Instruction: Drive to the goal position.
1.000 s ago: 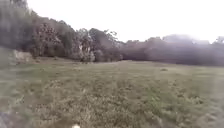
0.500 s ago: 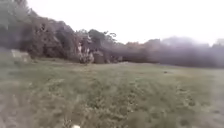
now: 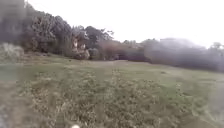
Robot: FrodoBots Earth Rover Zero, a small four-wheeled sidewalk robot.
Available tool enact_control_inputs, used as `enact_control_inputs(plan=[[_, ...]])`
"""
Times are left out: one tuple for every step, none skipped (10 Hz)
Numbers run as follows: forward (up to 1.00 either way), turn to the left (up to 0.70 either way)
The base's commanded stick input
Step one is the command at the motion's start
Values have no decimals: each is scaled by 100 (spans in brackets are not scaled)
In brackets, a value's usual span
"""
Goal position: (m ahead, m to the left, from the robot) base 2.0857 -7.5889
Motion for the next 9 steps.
enact_control_inputs(plan=[[70,-14],[70,-14],[70,-14],[70,-14],[70,-14],[70,-14],[70,-14],[70,-8],[70,-2]])
